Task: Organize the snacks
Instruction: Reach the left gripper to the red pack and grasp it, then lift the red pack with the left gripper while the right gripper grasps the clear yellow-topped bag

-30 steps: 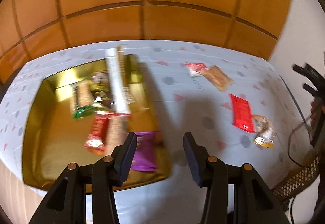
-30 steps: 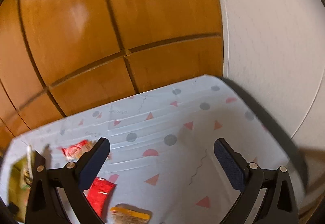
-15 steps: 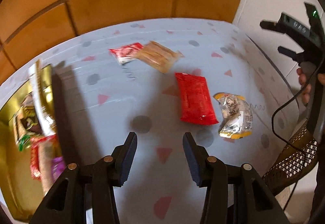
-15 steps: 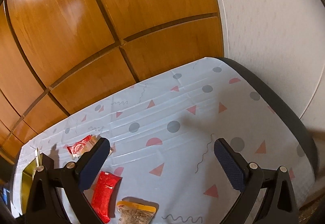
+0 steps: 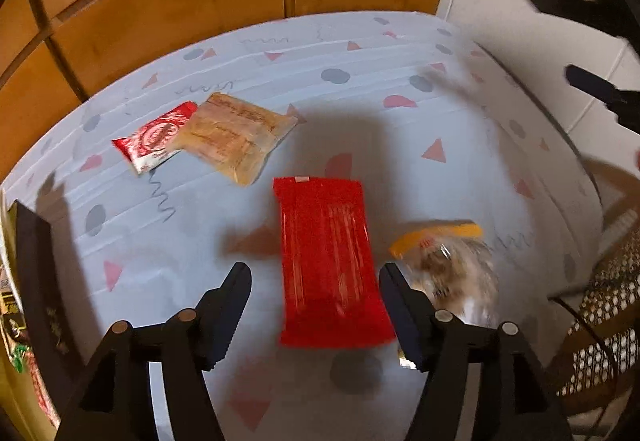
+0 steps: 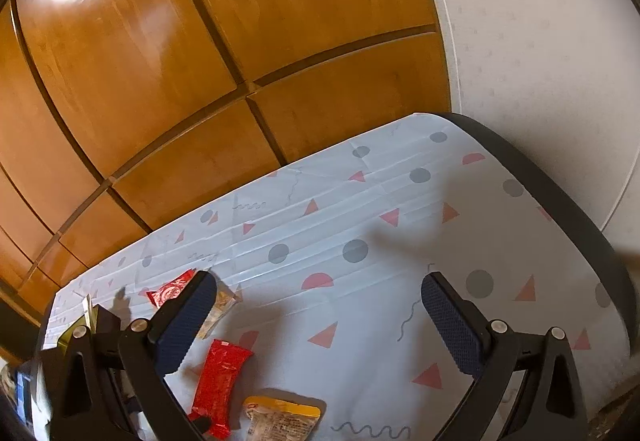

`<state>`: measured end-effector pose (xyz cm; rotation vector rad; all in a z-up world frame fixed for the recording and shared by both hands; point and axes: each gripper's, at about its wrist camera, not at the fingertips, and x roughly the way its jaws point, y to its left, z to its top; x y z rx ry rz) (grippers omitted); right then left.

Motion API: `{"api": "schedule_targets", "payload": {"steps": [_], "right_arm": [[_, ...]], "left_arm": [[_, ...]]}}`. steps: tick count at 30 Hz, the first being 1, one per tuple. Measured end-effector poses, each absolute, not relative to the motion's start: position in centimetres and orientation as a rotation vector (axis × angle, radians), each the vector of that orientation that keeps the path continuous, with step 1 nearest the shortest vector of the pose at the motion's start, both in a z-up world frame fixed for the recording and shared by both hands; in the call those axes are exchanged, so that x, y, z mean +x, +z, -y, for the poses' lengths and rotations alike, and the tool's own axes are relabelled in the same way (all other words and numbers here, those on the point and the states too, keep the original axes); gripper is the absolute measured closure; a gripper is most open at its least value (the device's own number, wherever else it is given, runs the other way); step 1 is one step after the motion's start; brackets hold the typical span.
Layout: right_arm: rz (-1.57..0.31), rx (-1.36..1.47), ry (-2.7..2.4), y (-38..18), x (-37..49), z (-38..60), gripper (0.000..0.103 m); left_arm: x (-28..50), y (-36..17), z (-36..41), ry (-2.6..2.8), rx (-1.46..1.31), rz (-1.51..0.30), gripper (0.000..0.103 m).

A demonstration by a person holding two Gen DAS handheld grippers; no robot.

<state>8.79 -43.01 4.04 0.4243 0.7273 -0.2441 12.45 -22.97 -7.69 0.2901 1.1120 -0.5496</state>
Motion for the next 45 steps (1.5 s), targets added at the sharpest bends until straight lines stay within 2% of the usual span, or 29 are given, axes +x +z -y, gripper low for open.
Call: {"api": "schedule_targets", "payload": {"steps": [7, 8, 9, 11, 12, 19, 25, 34, 39, 45], "right_arm": [[-0.74, 0.404, -0.228, 3.8, 9.2, 42.6, 0.0], [-0.741, 0.402, -0.228, 3.8, 9.2, 42.6, 0.0], [-0.742, 0.397, -0.228, 3.8, 9.3, 42.5, 0.0], [-0.746, 0.389, -0.233, 3.8, 9.3, 42.4, 0.0], [-0.748, 0.385, -0.235, 3.7, 9.4, 42.4, 0.0], [-0.774, 0.364, -0.254, 3.4, 9.7, 42.3, 0.0], [-0.84, 0.361, -0.257, 2.4, 10.2, 42.3, 0.0], [-1.072, 0.358, -0.223, -1.1, 10.4, 40.2, 0.0], [-1.13, 0.416, -0.164, -2.8, 8.4, 36.9, 0.0], [-1.133, 0.359, -0.198, -4.5, 7.2, 33.6, 0.0]], "left_arm": [[14.4, -9.8, 24.8, -0.544, 0.293, -1.149, 0.037], [14.7, -10.1, 24.4, -0.542, 0.275, -1.146, 0.04], [14.6, -10.0, 24.2, -0.537, 0.269, -1.127, 0.055], [14.5, -9.8, 23.1, -0.52, 0.267, -1.113, 0.064], [14.5, -9.8, 22.5, -0.519, 0.257, -1.12, 0.065], [10.8, -9.7, 17.3, -0.471, 0.245, -1.09, 0.065], [6.1, -10.0, 14.4, -0.476, 0.265, -0.991, 0.064], [6.4, -10.4, 14.2, -0.481, 0.221, -0.982, 0.062], [6.2, -10.4, 13.9, -0.486, 0.209, -0.972, 0.061], [6.2, -10.5, 13.6, -0.493, 0.186, -0.967, 0.061]]}}
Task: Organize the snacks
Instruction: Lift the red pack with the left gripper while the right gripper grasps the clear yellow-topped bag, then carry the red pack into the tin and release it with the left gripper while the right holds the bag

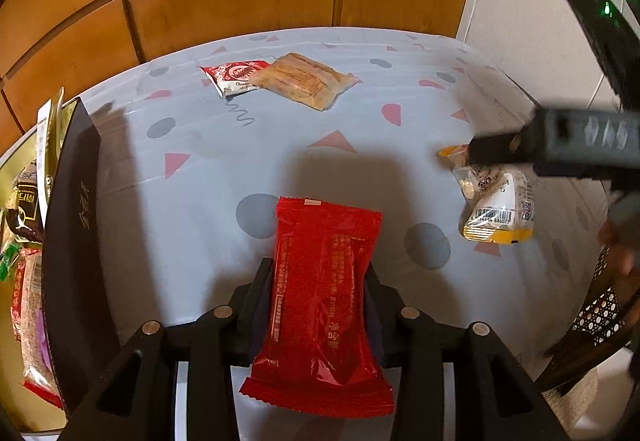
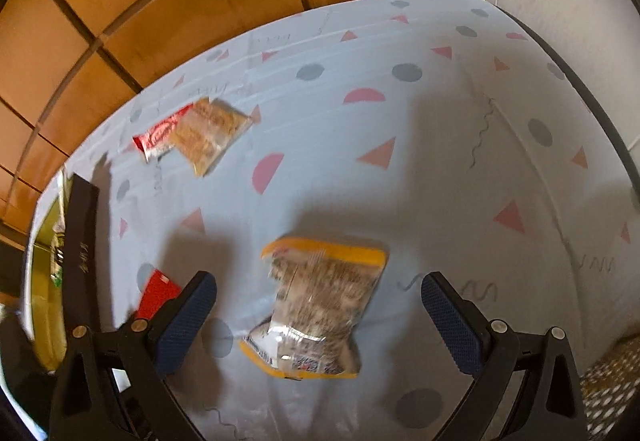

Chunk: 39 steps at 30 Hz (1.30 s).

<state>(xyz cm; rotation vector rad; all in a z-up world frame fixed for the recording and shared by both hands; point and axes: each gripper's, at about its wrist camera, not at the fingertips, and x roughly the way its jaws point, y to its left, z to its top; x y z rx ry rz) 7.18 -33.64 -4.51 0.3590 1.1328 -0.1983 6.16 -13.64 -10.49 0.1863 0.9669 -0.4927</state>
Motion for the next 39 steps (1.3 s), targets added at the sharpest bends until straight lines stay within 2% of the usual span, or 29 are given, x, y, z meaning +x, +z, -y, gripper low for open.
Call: {"api": "schedule_targets", "payload": {"steps": [2, 3, 5, 6, 12, 21, 30, 39], "right_arm": [[-1.133, 0.304, -0.21, -5.2, 7.1, 32.4, 0.0], [-1.135, 0.282, -0.206, -5.7, 7.2, 31.8, 0.004], [-1.133, 0.232, -0.185, -6.4, 7.3, 30.7, 0.027], [-1.125, 0.193, -0.189, -6.5, 7.3, 30.2, 0.045], [-1.073, 0.066, -0.122, -7.5, 7.4, 28.2, 0.042], [-1.043, 0.033, -0.081, -8.0, 7.2, 27.9, 0.038], [-0.963, -0.025, -0.092, -8.3, 6.2, 27.3, 0.039], [-0.944, -0.041, -0.08, -8.4, 6.1, 27.2, 0.039]], "left_arm": [[6.1, -10.5, 13.6, -0.491, 0.184, -0.964, 0.061], [6.1, -10.5, 13.6, -0.491, 0.182, -0.962, 0.061], [6.1, -10.5, 13.6, -0.492, 0.175, -0.961, 0.061], [6.1, -10.5, 13.5, -0.492, 0.173, -0.961, 0.061], [6.1, -10.6, 13.4, -0.493, 0.155, -0.963, 0.061], [6.0, -10.6, 13.6, -0.485, 0.171, -0.954, 0.06], [6.5, -10.1, 13.4, -0.494, 0.165, -0.988, 0.065], [5.7, -4.7, 9.7, -0.512, 0.024, -0.946, 0.065]]}}
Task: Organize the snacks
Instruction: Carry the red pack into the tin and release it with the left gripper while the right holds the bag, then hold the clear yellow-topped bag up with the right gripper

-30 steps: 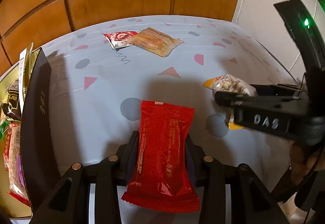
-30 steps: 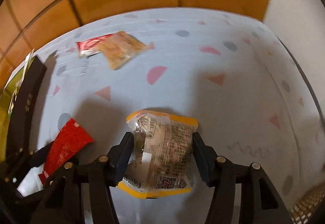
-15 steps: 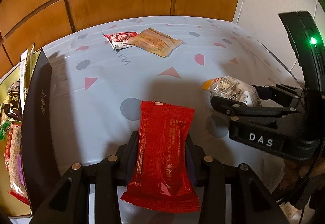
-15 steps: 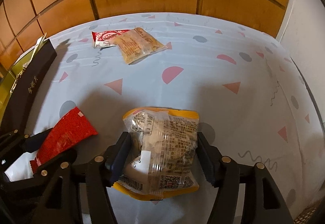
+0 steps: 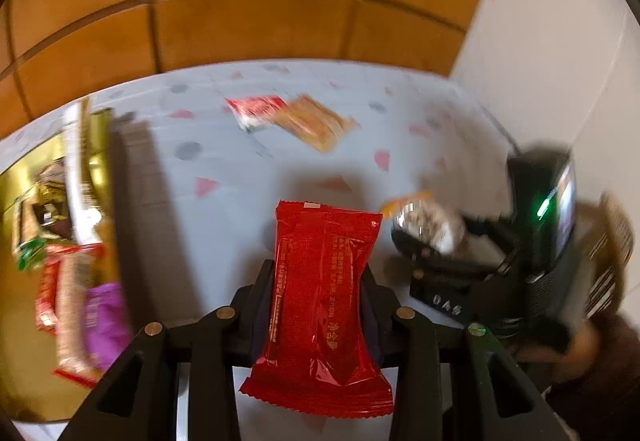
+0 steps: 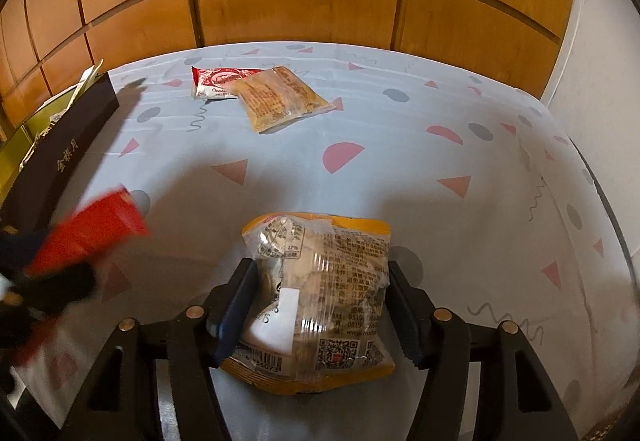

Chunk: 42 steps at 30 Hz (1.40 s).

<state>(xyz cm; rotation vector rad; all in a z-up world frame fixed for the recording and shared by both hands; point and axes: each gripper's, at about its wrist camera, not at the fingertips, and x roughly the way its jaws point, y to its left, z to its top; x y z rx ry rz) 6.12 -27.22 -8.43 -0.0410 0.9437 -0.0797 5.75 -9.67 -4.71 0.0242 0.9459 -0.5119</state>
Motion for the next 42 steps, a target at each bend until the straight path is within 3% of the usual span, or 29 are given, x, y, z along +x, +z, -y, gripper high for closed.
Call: {"api": "schedule_targets", "payload": {"steps": [8, 17, 29, 42], "right_arm": [[-0.94, -0.043, -0.081, -8.4, 6.1, 27.2, 0.039], [-0.936, -0.039, -0.082, -8.4, 6.1, 27.3, 0.039], [-0.933, -0.034, -0.087, -8.5, 6.1, 27.2, 0.039], [-0.93, -0.046, -0.108, -8.5, 6.1, 27.0, 0.039]], "left_arm": [[7.4, -0.5, -2.1, -0.3, -0.242, -0.923, 0.065], [8.7, -4.5, -13.7, 0.018, -0.412, -1.026, 0.065], [11.4, -6.5, -14.1, 0.088, -0.379, -1.077, 0.06], [7.3, -3.5, -12.6, 0.175, -0.262, -0.928, 0.06]]}}
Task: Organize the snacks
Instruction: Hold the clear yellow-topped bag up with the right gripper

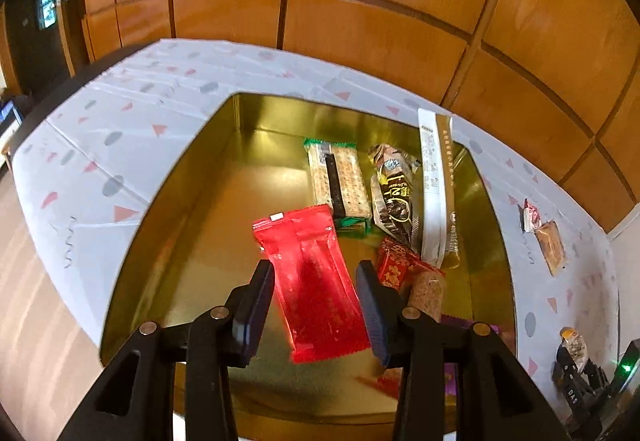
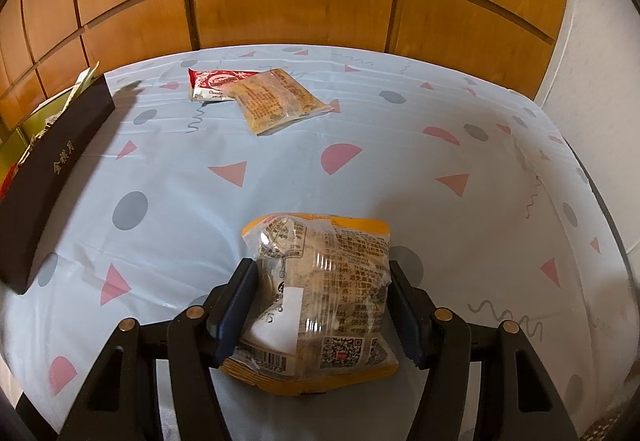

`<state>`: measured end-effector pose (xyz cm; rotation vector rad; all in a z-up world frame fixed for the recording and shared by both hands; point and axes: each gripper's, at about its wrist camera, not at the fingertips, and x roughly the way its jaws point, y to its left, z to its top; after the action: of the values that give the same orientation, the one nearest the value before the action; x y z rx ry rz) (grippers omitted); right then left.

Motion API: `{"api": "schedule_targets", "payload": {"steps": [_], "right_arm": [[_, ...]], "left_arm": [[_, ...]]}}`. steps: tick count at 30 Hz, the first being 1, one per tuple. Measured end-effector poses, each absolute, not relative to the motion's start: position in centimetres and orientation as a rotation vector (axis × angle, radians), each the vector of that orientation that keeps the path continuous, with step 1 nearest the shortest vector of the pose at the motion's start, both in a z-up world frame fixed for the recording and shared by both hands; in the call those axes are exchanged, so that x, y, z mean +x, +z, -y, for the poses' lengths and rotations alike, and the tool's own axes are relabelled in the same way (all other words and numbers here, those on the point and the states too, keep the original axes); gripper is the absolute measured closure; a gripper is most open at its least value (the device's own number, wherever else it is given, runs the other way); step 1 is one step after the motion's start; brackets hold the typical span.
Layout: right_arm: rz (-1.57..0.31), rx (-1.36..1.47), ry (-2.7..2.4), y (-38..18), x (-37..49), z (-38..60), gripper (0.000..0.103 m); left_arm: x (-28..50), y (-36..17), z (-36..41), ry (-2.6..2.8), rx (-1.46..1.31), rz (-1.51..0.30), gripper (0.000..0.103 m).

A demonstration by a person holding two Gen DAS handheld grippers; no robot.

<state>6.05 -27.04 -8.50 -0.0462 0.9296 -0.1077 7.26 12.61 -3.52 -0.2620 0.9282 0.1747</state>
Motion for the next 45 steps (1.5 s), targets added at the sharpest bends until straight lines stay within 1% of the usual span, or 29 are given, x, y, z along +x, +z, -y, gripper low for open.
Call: {"api": "schedule_targets", "payload": {"steps": [8, 17, 25, 28, 39, 45], "right_arm": [[-0.937, -0.039, -0.124, -8.4, 6.1, 26.9, 0.04], [-0.945, -0.04, -0.133, -8.4, 6.0, 26.8, 0.04], [-0.973, -0.055, -0.123, -8.2, 5.9, 26.2, 0.05], [-0.985, -0.061, -0.112, -8.1, 5.9, 25.9, 0.052], [-1.025, 0.002, -0.084, -7.9, 5.9, 25.5, 0.052], [-1.01, -0.028, -0.061, -8.1, 5.6, 25.0, 0.051]], "left_arm": [[5.3, -1.2, -11.9, 0.17, -0.182, -0.843, 0.06], [4.4, -1.5, -12.1, 0.161, -0.183, -0.847, 0.06], [3.7, -1.4, -12.2, 0.167, -0.172, -0.837, 0.06], [3.6, -1.3, -12.3, 0.168, -0.165, -0.829, 0.06], [3.0, -0.8, -12.1, 0.155, -0.171, -0.823, 0.06], [1.7, -0.1, -11.5, 0.144, -0.154, -0.795, 0.06]]}}
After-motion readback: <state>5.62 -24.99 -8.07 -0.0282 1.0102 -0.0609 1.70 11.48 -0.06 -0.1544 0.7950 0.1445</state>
